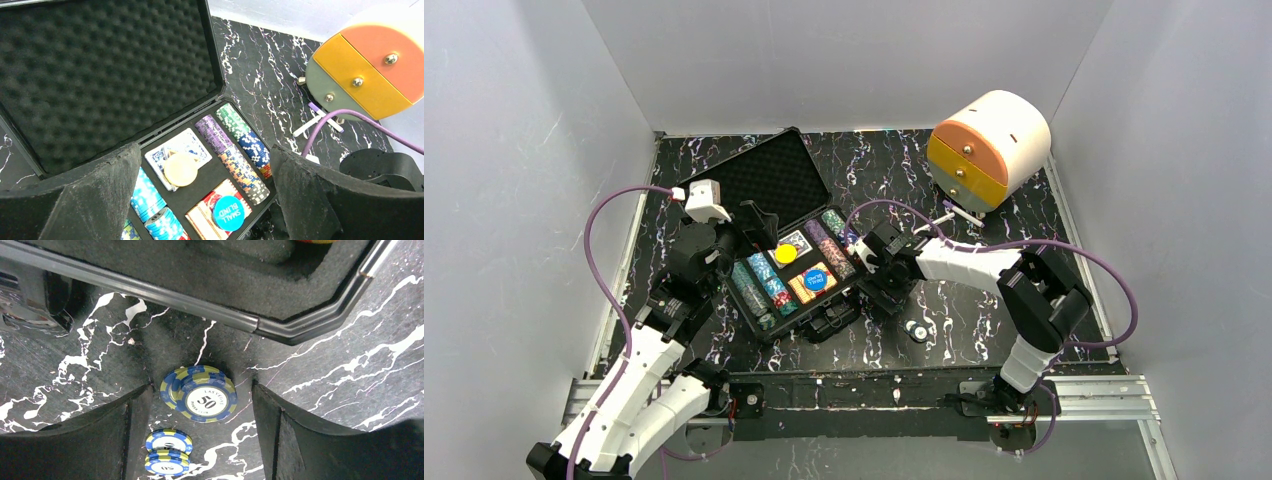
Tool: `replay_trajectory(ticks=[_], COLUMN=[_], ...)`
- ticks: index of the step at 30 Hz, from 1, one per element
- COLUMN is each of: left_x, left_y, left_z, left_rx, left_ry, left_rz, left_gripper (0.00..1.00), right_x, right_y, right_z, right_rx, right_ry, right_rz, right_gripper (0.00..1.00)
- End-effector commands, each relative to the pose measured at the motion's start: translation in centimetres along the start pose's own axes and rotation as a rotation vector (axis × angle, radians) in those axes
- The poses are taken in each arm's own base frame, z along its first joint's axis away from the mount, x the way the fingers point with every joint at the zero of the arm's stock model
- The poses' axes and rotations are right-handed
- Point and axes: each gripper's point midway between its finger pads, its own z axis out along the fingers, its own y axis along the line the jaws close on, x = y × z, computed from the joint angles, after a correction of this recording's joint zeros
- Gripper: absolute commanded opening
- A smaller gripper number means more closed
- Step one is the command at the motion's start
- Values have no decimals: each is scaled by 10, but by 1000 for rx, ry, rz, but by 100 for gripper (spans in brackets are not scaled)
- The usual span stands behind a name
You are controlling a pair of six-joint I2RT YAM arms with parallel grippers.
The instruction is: Pack up texas hold em set
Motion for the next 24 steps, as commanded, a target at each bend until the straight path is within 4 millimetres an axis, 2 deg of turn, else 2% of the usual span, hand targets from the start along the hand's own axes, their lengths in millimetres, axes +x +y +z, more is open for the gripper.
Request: replay_trajectory(ticks=[1,6,12,19,24], left_x=[-10,-9,-10,-10,-10], left_y=[1,1,1,2,2], left_z=[-3,-2,-2,-2,-2], left_rx=[-14,-14,-14,-18,-21], left_ry=[-28,-25,-26,-24,-24], left_rz=[8,9,11,15,20], left_gripper=[98,98,98,98,98], right_x=[-11,-8,3,13,21], right_y=[-2,1,17,15,11], right_z=[7,10,8,4,6], right_rx=[14,-2,-99,-88,-64], right_ry=[-66,-61,-8,26,74], right_rz=[-42,-62,-74,-70,-68], right_gripper=[80,76,60,59,62])
